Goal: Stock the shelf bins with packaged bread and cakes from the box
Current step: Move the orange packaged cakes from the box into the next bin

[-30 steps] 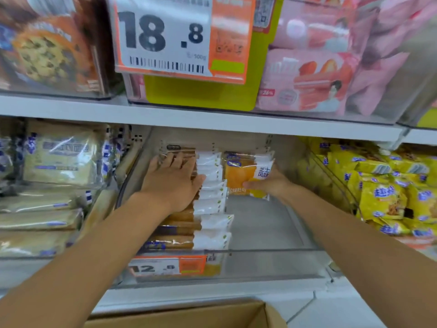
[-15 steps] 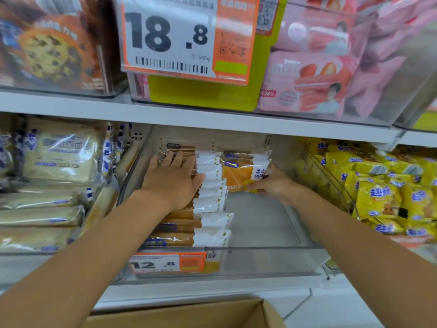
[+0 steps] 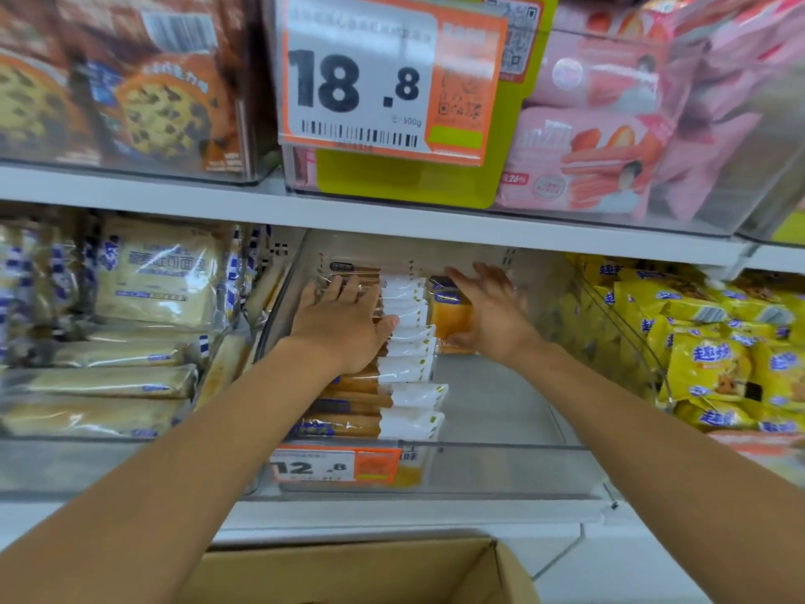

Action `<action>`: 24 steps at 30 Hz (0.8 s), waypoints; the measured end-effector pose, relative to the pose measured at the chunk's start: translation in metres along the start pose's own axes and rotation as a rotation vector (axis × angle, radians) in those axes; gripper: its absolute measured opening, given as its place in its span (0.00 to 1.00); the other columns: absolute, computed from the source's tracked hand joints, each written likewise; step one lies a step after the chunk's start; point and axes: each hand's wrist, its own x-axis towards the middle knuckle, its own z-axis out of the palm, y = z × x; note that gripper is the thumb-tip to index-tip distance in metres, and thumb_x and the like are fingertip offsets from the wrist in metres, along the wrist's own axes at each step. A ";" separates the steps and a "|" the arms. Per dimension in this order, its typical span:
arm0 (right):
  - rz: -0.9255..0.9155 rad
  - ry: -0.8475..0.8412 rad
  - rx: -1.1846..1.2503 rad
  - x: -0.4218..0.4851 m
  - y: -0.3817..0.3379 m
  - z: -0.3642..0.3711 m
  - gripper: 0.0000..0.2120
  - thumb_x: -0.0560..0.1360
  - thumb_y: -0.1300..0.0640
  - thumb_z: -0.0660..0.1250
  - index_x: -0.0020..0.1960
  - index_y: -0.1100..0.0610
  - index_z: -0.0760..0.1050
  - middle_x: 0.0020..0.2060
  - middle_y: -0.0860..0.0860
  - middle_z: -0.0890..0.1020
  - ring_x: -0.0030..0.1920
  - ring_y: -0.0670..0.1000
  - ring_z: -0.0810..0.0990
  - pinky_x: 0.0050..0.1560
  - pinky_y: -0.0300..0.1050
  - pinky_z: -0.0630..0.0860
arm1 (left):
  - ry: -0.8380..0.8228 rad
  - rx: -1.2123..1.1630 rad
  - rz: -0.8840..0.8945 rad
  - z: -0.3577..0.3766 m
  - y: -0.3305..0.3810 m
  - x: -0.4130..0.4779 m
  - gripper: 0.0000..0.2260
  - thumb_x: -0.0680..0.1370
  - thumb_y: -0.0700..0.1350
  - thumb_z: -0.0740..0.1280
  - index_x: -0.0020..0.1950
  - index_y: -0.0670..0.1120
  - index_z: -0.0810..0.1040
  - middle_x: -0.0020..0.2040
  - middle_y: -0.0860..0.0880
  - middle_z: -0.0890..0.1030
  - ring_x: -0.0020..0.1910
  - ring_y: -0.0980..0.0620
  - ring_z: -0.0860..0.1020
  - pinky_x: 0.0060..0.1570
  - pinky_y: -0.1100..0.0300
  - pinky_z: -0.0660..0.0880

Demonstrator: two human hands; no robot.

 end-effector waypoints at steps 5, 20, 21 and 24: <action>-0.058 0.200 0.226 -0.041 -0.024 -0.034 0.36 0.72 0.51 0.74 0.75 0.49 0.63 0.72 0.53 0.69 0.73 0.54 0.64 0.73 0.51 0.59 | 0.100 -0.203 -0.009 -0.018 0.007 -0.025 0.29 0.83 0.61 0.50 0.81 0.50 0.52 0.81 0.46 0.51 0.80 0.45 0.47 0.77 0.44 0.43; -0.079 -0.168 0.445 -0.277 -0.133 0.029 0.12 0.75 0.59 0.67 0.58 0.54 0.76 0.44 0.47 0.79 0.45 0.51 0.80 0.47 0.47 0.77 | -0.035 -0.568 -0.215 0.074 -0.016 -0.249 0.10 0.80 0.50 0.64 0.43 0.46 0.77 0.41 0.47 0.79 0.40 0.46 0.78 0.43 0.53 0.77; -0.054 -0.262 0.426 -0.288 -0.133 0.048 0.12 0.76 0.59 0.67 0.60 0.54 0.76 0.46 0.48 0.80 0.48 0.52 0.80 0.50 0.47 0.77 | -0.090 -0.580 -0.235 0.093 -0.024 -0.257 0.11 0.79 0.50 0.64 0.40 0.46 0.77 0.40 0.46 0.80 0.39 0.45 0.79 0.43 0.51 0.78; 0.058 -0.517 0.340 -0.307 -0.124 0.113 0.18 0.77 0.57 0.67 0.66 0.55 0.73 0.59 0.52 0.79 0.59 0.53 0.78 0.59 0.48 0.75 | -0.199 -0.634 -0.328 0.148 -0.049 -0.274 0.10 0.79 0.48 0.64 0.39 0.48 0.78 0.41 0.43 0.82 0.41 0.42 0.81 0.46 0.48 0.80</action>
